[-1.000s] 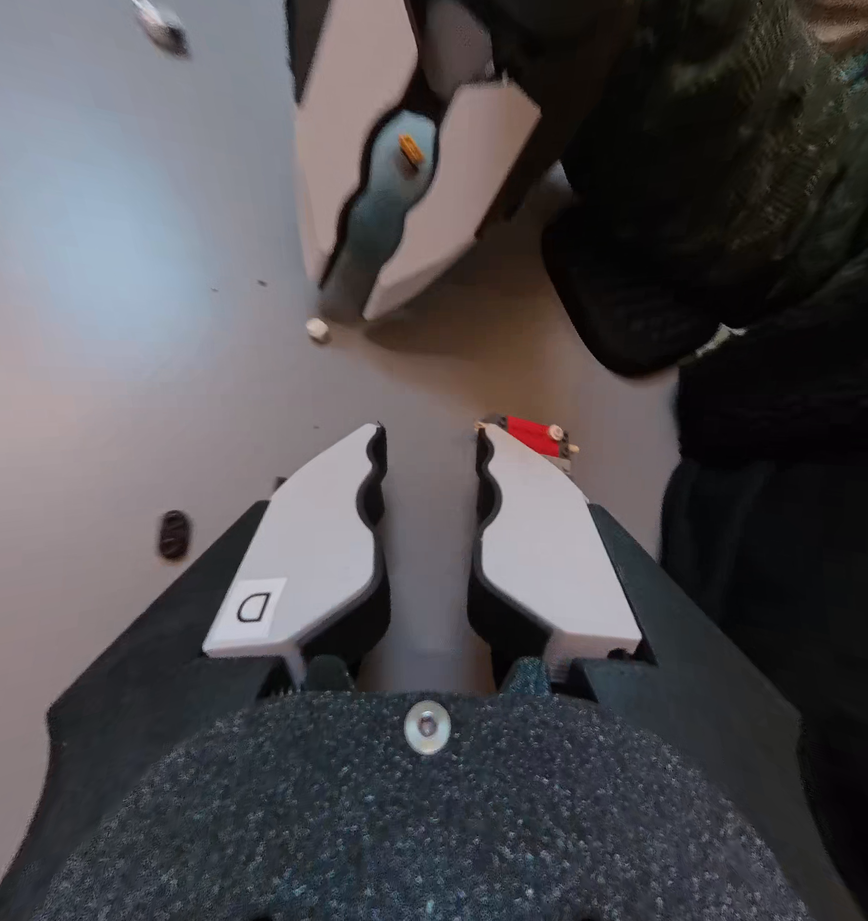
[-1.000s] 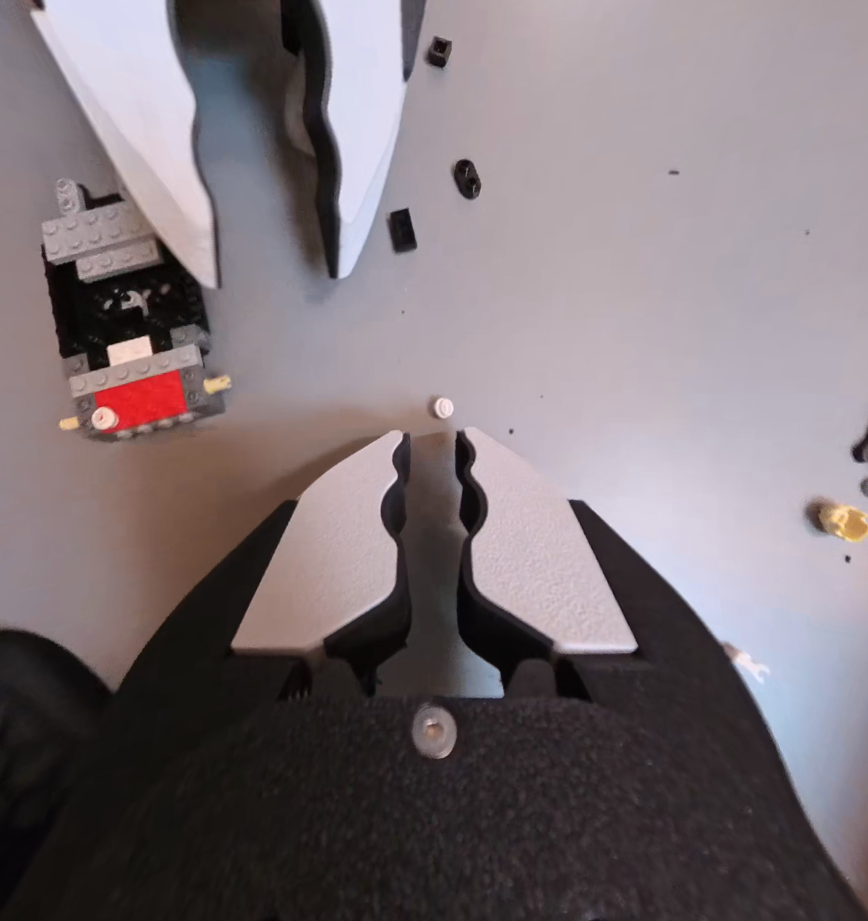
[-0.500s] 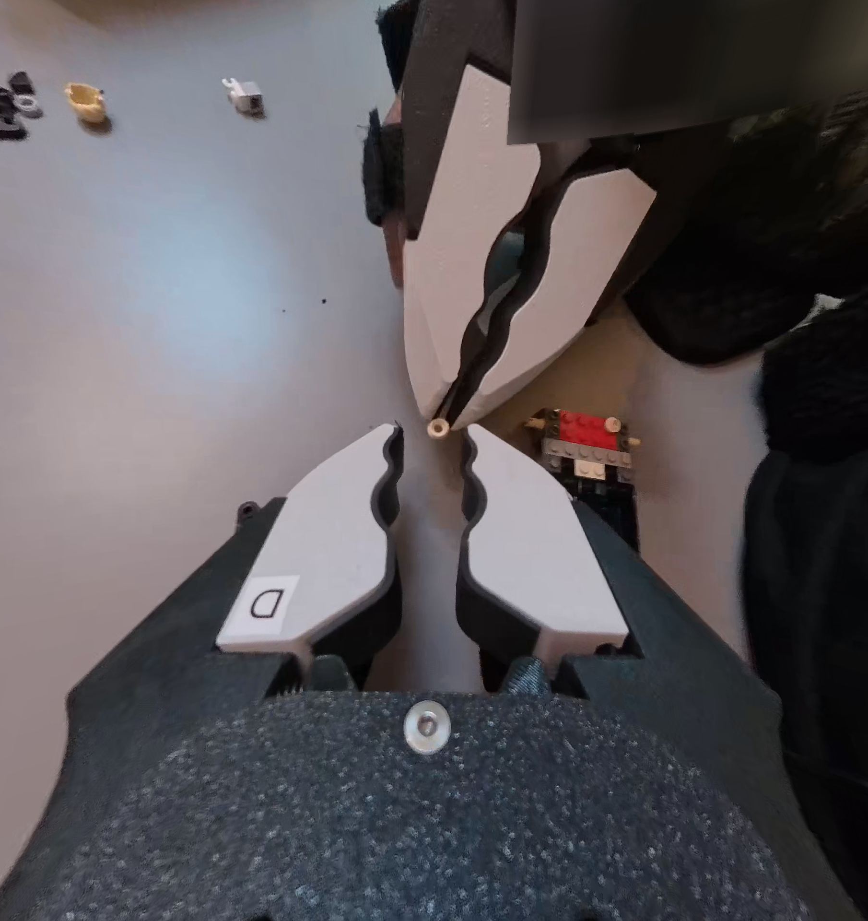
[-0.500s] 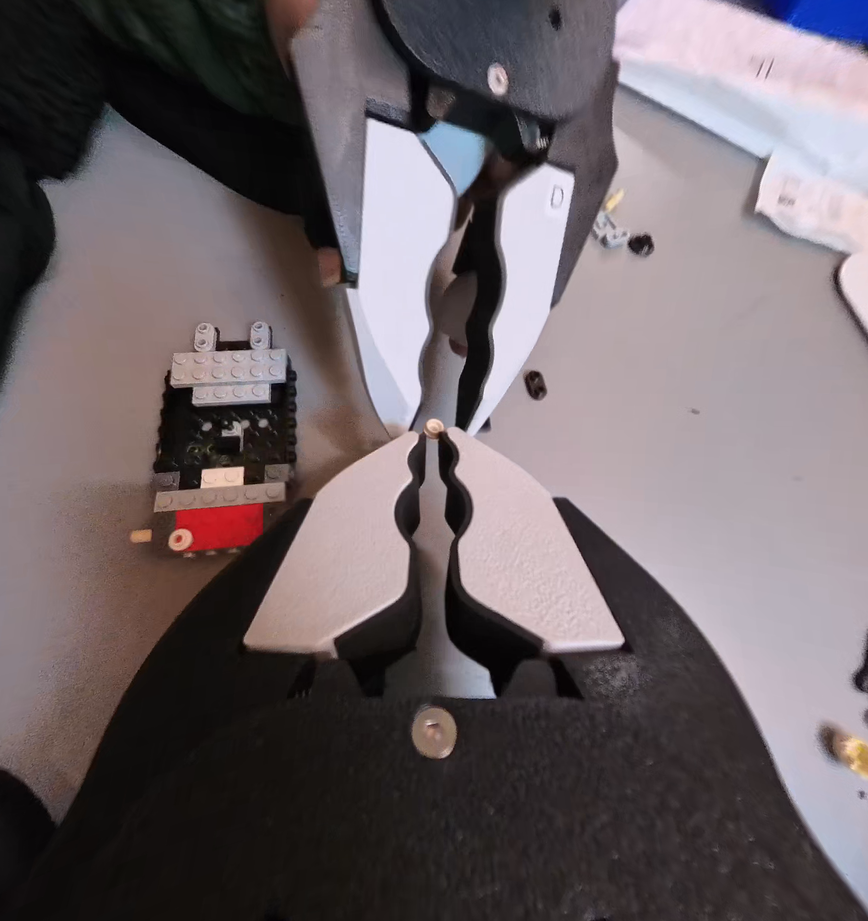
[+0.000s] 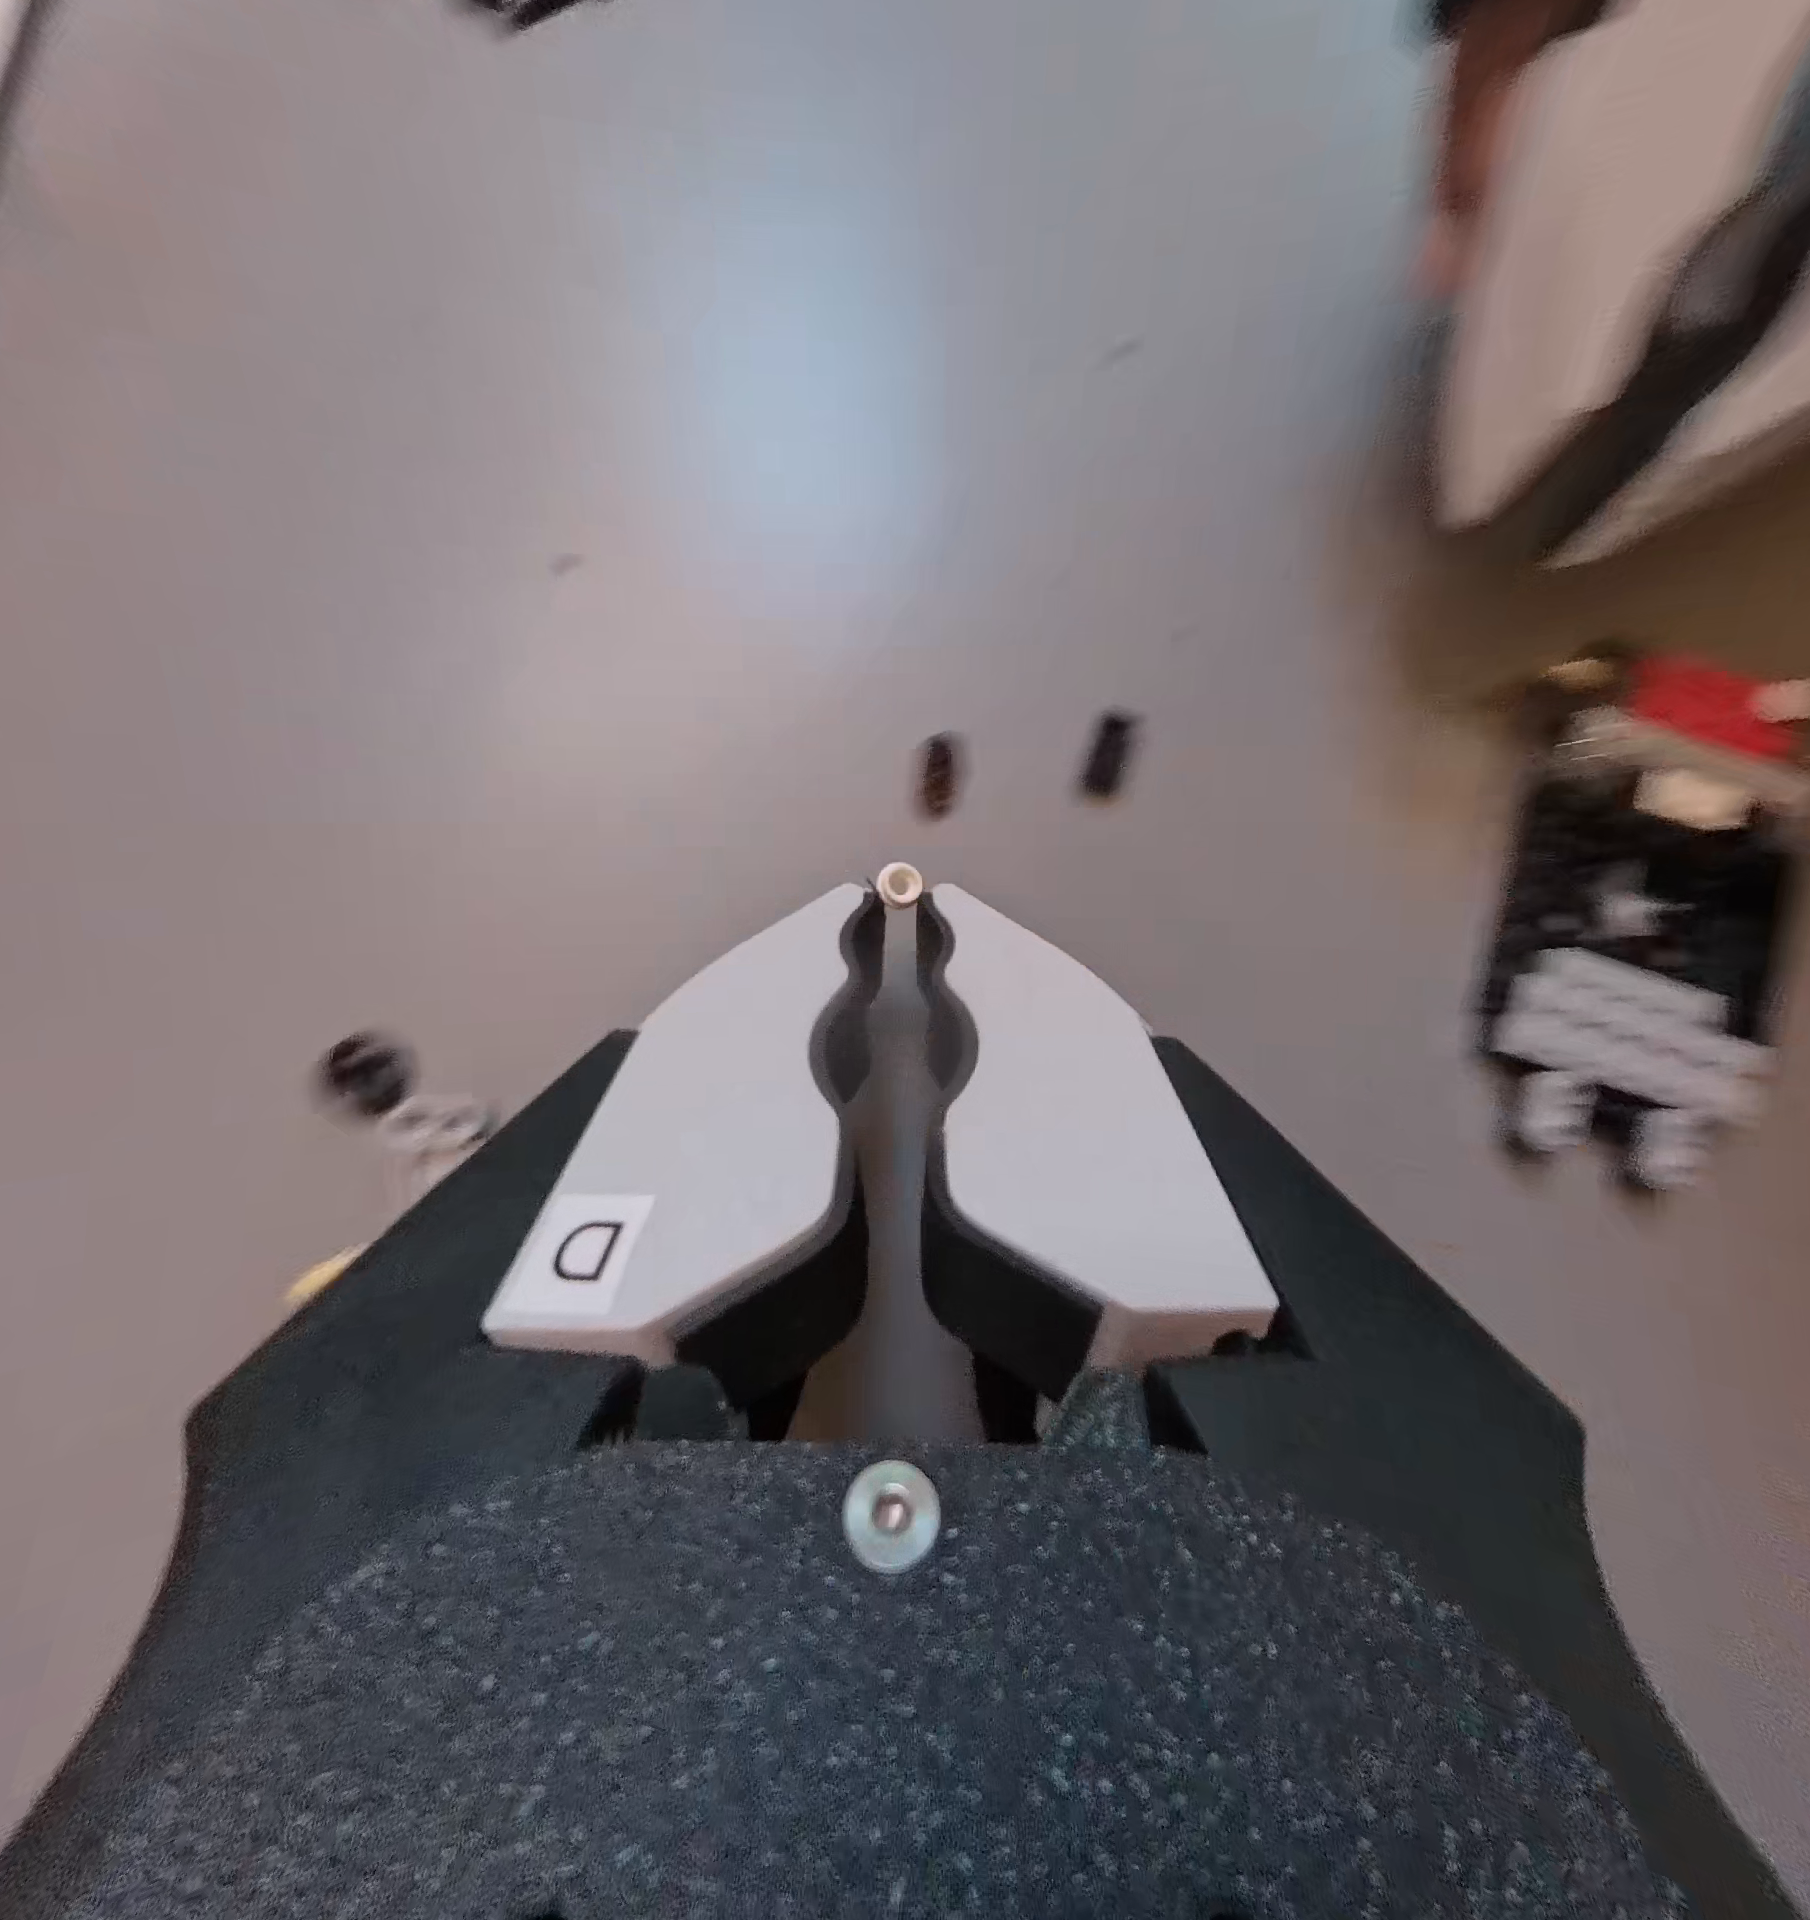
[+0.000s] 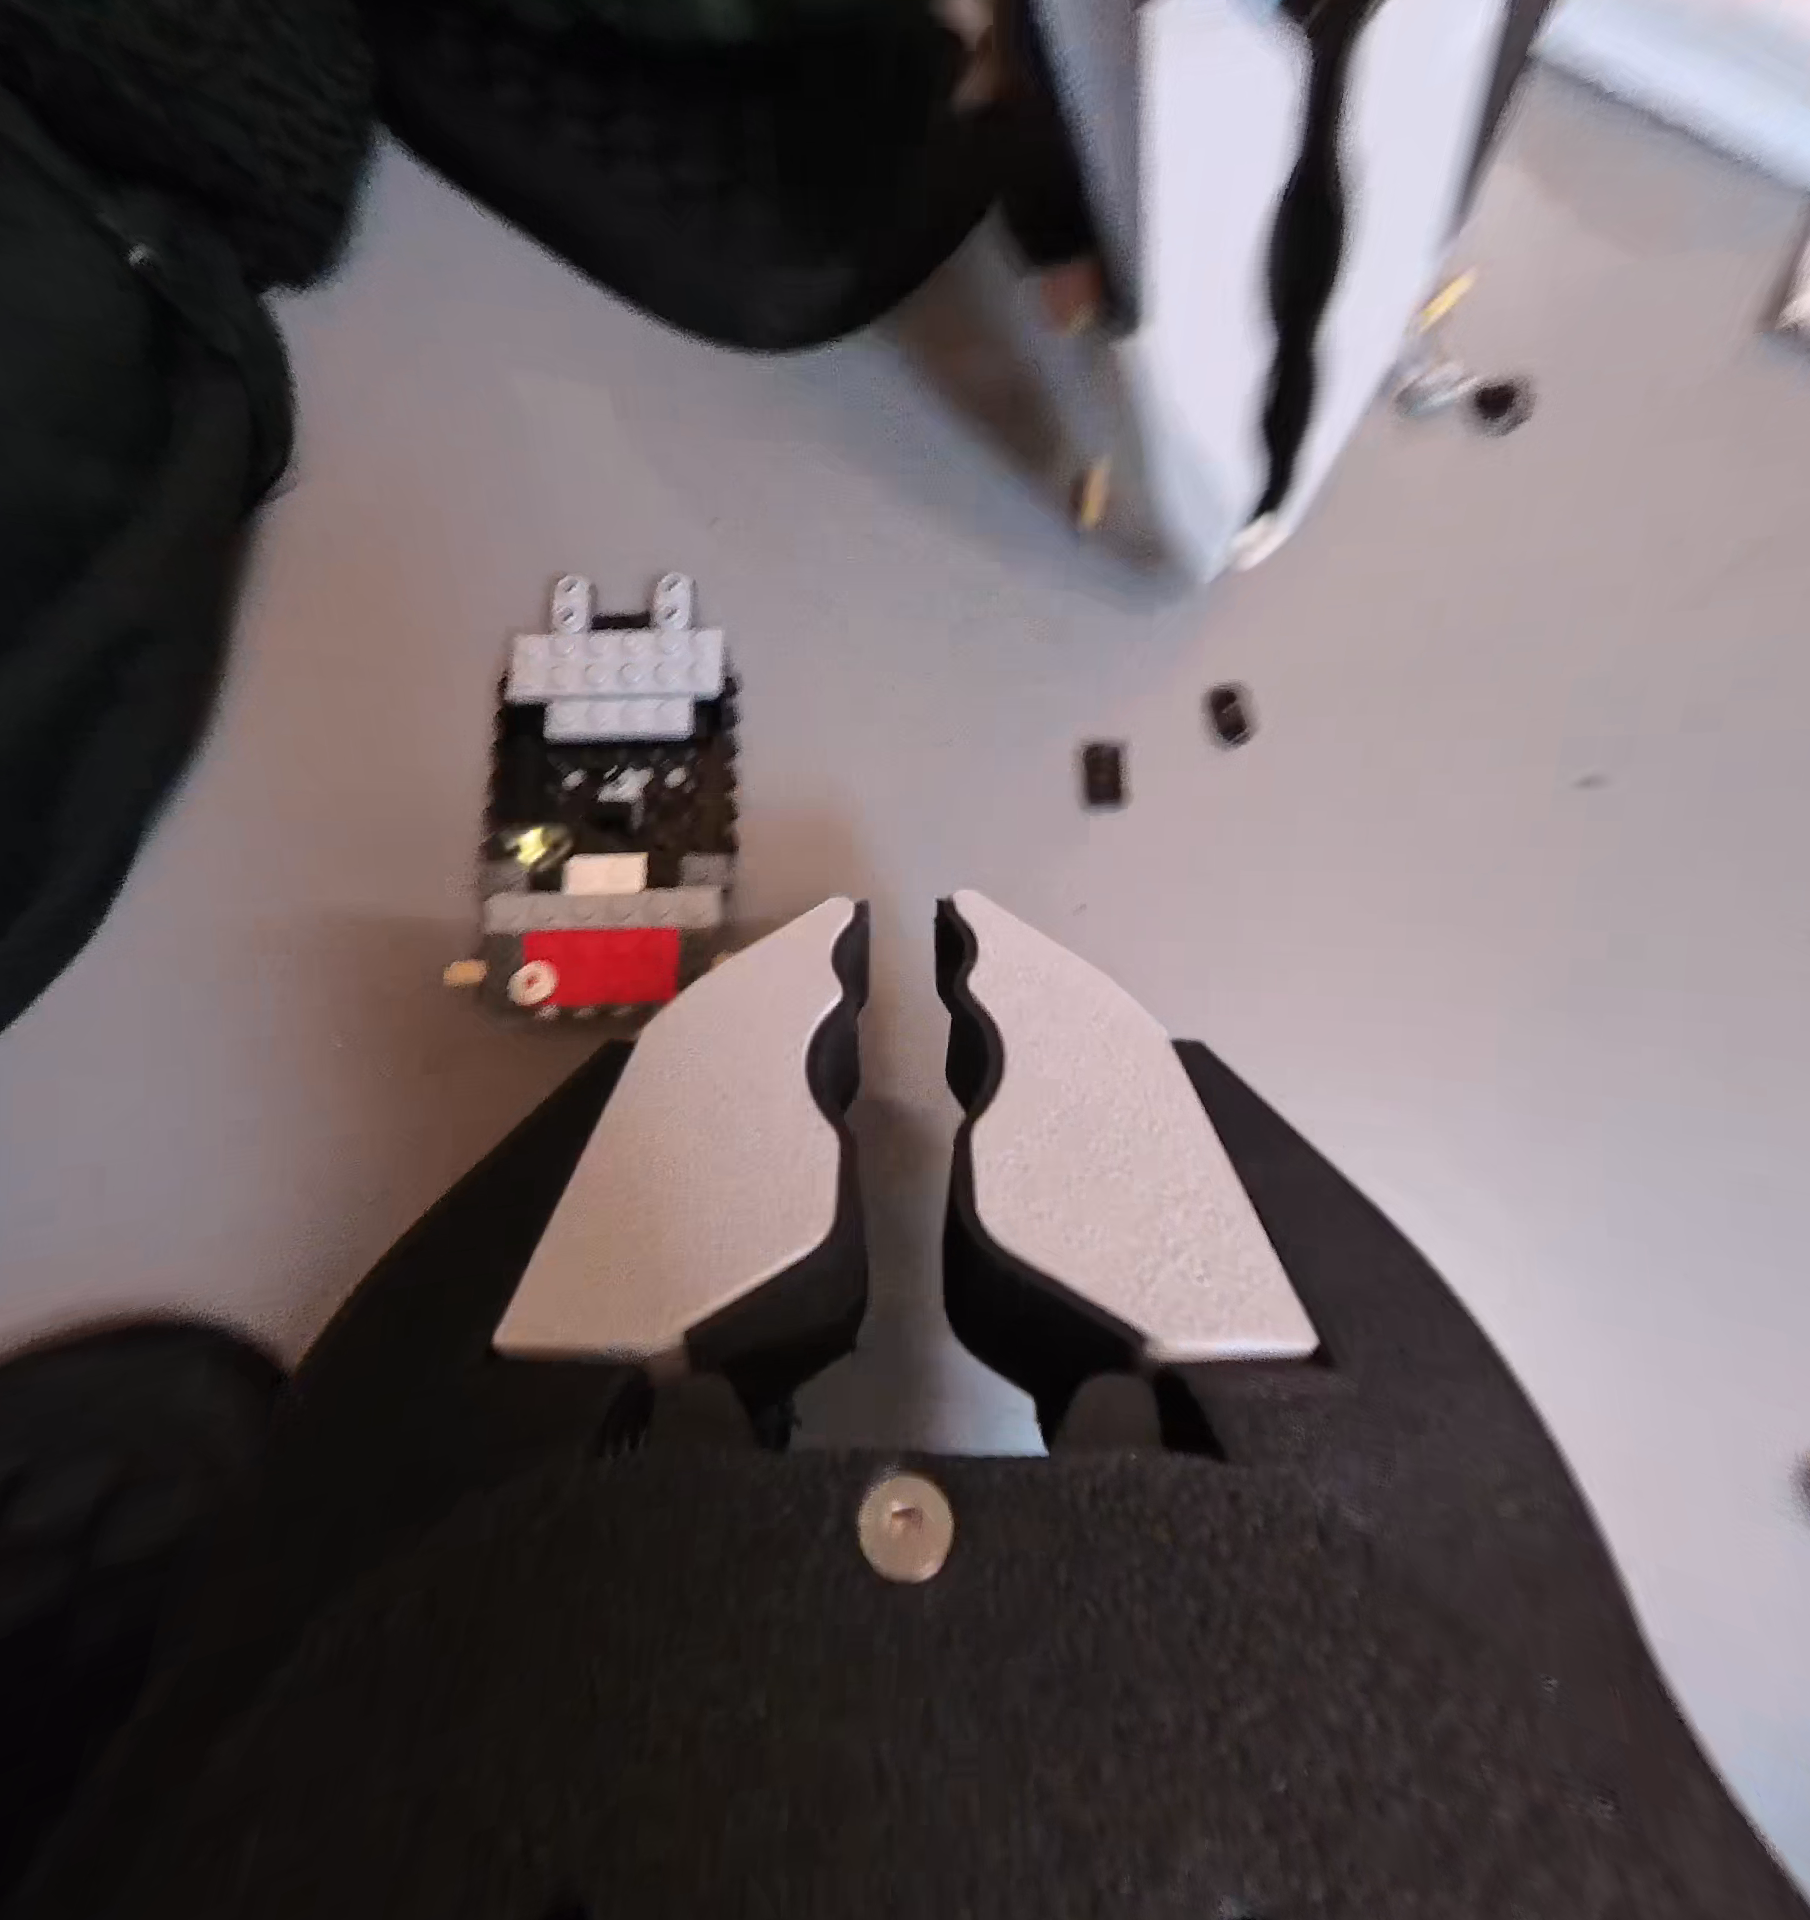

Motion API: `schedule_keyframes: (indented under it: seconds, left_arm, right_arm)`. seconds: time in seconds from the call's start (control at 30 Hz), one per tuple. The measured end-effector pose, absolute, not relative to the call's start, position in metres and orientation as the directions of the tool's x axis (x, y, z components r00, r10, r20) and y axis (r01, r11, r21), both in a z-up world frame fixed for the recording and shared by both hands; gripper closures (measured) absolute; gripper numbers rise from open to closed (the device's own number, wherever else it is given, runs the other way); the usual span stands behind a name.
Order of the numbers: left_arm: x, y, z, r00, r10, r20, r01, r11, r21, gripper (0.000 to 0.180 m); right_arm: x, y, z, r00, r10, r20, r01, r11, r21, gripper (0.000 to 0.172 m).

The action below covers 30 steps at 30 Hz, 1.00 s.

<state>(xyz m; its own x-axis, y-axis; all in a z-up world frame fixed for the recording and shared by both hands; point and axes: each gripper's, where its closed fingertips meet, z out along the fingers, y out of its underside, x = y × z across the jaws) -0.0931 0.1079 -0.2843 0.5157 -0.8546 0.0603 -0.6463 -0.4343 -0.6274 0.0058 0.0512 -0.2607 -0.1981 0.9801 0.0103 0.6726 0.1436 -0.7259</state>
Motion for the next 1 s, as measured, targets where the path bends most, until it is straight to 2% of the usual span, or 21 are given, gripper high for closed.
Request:
schedule_keyframes:
  seconds: [0.03,0.13,0.23,0.33,0.4,0.53,0.63,0.7,0.83,0.9,1.0]
  left_arm:
    - [-0.105,0.115,-0.286,0.552,-0.834,0.007,-0.658,-0.441,-0.610,0.175]
    - [-0.119,0.125,-0.286,0.611,-0.792,-0.021,-0.640,-0.477,-0.602,0.152]
    - [-0.121,0.130,-0.278,0.625,-0.779,-0.059,-0.626,-0.454,-0.634,0.140]
    - [-0.098,0.117,-0.264,0.550,-0.835,0.006,-0.591,-0.395,-0.703,0.140]
    - [-0.074,0.092,-0.252,0.423,-0.899,0.115,-0.558,-0.359,-0.748,0.141]
    - [-0.040,0.041,-0.249,0.188,-0.958,0.215,-0.595,-0.286,-0.751,0.135]
    - [-0.029,0.020,-0.270,0.129,-0.975,0.179,-0.699,-0.218,-0.681,0.119]
    - [-0.026,0.022,-0.283,0.131,-0.988,0.086,-0.750,-0.156,-0.643,0.109]
    - [-0.027,0.033,-0.288,0.134,-0.990,-0.049,-0.785,-0.076,-0.615,0.114]
    - [-0.026,0.036,-0.290,0.108,-0.986,-0.124,-0.791,-0.010,-0.611,0.110]
    - [-0.023,0.038,-0.287,0.085,-0.980,-0.182,-0.779,0.048,-0.625,0.117]
  right_arm:
    - [0.012,0.044,-0.266,-0.218,0.975,-0.044,0.706,0.126,-0.697,0.156]
    - [0.024,0.024,-0.277,-0.235,0.959,-0.161,0.795,0.094,-0.600,0.133]
    - [0.032,0.001,-0.288,-0.260,0.940,-0.220,0.865,0.125,-0.485,0.105]
    - [0.025,-0.011,-0.294,-0.313,0.934,-0.169,0.867,0.209,-0.452,0.104]
    - [0.020,-0.009,-0.296,-0.333,0.936,-0.112,0.865,0.256,-0.431,0.105]
    - [0.007,0.010,-0.294,-0.308,0.951,-0.017,0.824,0.258,-0.504,0.106]
    - [-0.001,0.029,-0.285,-0.239,0.971,0.028,0.785,0.210,-0.583,0.106]
    - [-0.005,0.034,-0.279,-0.216,0.976,0.022,0.759,0.182,-0.625,0.106]
    - [-0.010,0.037,-0.270,-0.197,0.980,0.011,0.710,0.151,-0.688,0.106]
    - [-0.014,0.034,-0.257,-0.199,0.980,-0.021,0.658,0.118,-0.744,0.106]
    - [-0.019,0.033,-0.238,-0.196,0.980,-0.035,0.578,0.087,-0.812,0.106]
